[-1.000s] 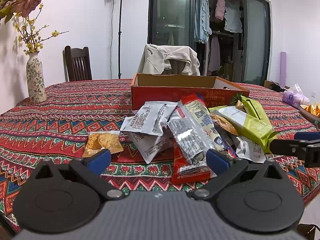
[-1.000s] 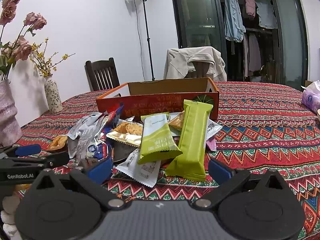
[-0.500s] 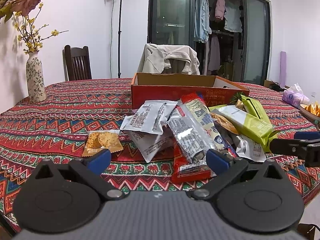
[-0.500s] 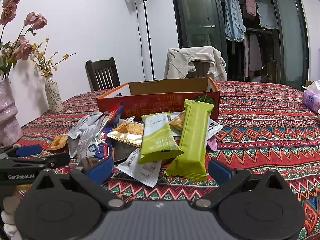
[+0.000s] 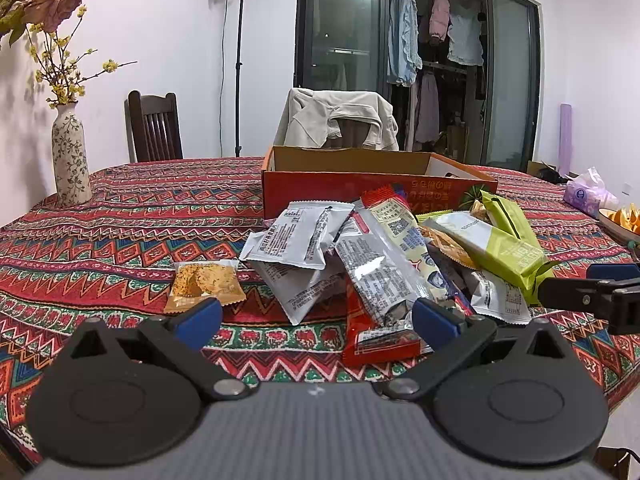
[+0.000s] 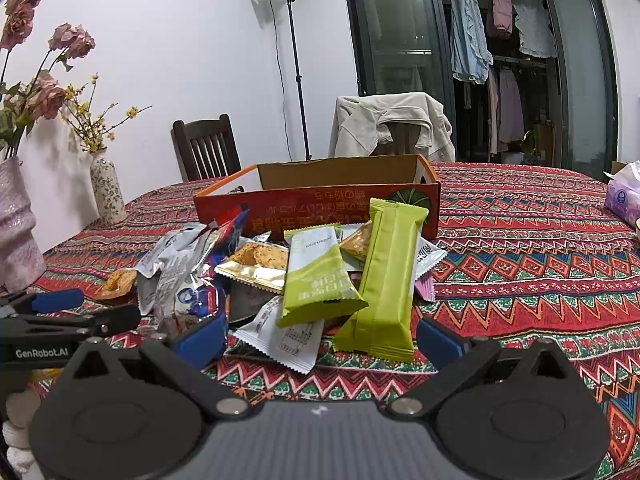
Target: Organize snacks
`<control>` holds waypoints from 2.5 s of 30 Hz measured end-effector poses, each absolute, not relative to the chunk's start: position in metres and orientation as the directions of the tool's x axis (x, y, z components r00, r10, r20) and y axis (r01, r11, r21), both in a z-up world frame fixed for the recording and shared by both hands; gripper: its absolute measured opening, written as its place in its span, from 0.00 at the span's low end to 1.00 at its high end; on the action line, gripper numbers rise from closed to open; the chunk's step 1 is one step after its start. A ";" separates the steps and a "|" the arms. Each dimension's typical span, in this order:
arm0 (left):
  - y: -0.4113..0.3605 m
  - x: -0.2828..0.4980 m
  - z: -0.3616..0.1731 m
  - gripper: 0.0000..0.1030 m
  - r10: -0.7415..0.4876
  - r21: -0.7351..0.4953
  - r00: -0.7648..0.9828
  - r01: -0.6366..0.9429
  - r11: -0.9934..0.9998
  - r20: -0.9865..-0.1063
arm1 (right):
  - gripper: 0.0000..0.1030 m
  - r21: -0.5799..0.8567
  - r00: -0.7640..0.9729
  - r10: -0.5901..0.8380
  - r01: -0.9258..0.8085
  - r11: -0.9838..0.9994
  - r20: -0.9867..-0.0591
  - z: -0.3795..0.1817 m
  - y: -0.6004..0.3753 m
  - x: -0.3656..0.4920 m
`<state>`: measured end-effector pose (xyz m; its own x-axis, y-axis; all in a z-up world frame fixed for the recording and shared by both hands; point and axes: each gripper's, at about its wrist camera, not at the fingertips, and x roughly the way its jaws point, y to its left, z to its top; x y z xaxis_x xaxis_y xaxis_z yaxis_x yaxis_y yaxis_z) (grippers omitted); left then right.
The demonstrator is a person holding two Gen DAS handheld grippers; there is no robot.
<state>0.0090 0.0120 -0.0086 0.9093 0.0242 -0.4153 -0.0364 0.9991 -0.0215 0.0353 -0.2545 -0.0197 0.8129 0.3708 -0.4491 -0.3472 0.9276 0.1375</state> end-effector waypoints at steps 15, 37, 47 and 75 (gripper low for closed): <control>0.012 0.008 -0.008 1.00 0.023 -0.020 0.910 -0.034 0.999 -0.414 | 1.00 0.135 0.812 0.368 -0.345 0.929 -0.453 -0.020 -0.255 0.036; 0.015 0.012 -0.010 1.00 0.020 -0.028 0.910 -0.035 0.999 -0.415 | 0.99 0.143 0.810 0.374 -0.348 0.927 -0.452 -0.019 -0.255 0.038; 0.016 0.020 -0.006 1.00 0.037 -0.025 0.913 -0.052 0.998 -0.407 | 0.91 0.107 0.824 0.370 -0.361 0.927 -0.429 -0.010 -0.251 0.052; 0.046 0.041 0.000 1.00 0.144 -0.034 0.882 -0.178 0.983 -0.448 | 0.41 -0.035 0.776 0.320 -0.401 0.915 -0.543 -0.018 -0.210 0.114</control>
<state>0.0414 0.0459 -0.0002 0.8824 0.1444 -0.4477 -0.1783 0.9834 -0.0343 0.1142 -0.2104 -0.0182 0.7765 0.3198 -0.5429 -0.4013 0.9153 -0.0348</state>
